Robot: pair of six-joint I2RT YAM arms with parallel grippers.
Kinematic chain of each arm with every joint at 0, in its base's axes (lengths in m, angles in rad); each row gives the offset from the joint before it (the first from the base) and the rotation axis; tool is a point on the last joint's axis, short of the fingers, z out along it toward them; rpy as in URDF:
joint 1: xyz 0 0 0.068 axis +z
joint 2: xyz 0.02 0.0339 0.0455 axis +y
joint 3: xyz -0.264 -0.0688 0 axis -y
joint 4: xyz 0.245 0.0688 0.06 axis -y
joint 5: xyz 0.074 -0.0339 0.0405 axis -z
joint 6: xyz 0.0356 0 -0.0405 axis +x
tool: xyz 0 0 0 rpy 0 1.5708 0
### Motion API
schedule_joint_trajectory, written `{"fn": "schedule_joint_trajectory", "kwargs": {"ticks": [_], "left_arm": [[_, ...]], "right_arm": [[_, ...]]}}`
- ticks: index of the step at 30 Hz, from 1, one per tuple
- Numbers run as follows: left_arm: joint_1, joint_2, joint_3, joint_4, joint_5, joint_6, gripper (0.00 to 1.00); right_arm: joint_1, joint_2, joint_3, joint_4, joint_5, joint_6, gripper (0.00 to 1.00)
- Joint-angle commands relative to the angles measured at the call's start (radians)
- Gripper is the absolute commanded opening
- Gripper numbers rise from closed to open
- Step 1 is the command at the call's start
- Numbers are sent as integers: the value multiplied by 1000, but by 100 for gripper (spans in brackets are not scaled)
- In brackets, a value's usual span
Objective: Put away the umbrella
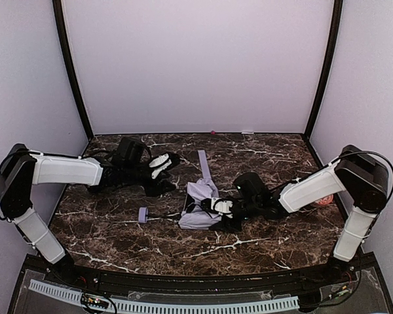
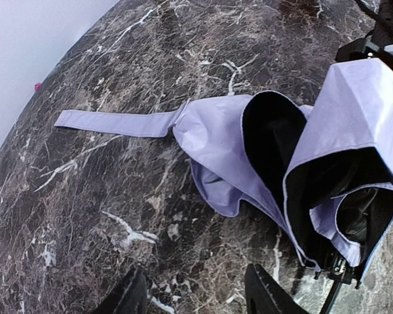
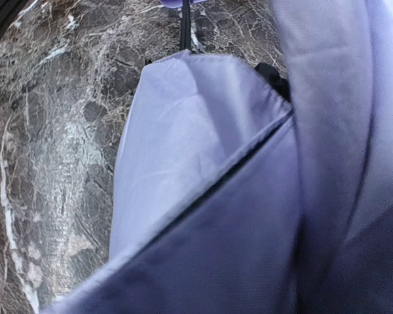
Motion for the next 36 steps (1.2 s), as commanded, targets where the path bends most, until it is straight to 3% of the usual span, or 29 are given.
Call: {"fn": "schedule_joint_trajectory", "kwargs": {"ticks": [1, 3, 7, 13, 18, 24, 27, 30, 34, 36], "left_arm": [[-19, -108, -26, 0, 80, -36, 53], [-66, -172, -48, -6, 118, 17, 51], [-189, -191, -66, -27, 174, 143, 48], [-282, -97, 7, -122, 247, 244, 56], [-362, -93, -52, -3, 83, 319, 66], [-373, -11, -76, 208, -173, 315, 64], [-373, 34, -71, 254, -253, 287, 55], [-372, 30, -81, 289, -241, 260, 39], [-372, 10, -90, 335, -201, 202, 1], [-367, -21, -95, 341, -170, 165, 0]], "right_arm": [[-6, 11, 4, -16, 12, 44, 66], [-7, 0, 11, -23, -10, 53, 72], [-14, -25, -10, 25, -35, 70, 73], [-30, -27, -5, 54, -75, 103, 70], [-32, -17, -3, 49, -85, 116, 66], [-32, -21, -2, 50, -97, 113, 62], [-32, -25, -2, 53, -97, 111, 61], [-32, -23, -7, 57, -103, 107, 60], [-31, -11, -5, 52, -112, 102, 57], [-32, -9, -8, 44, -109, 95, 55]]}}
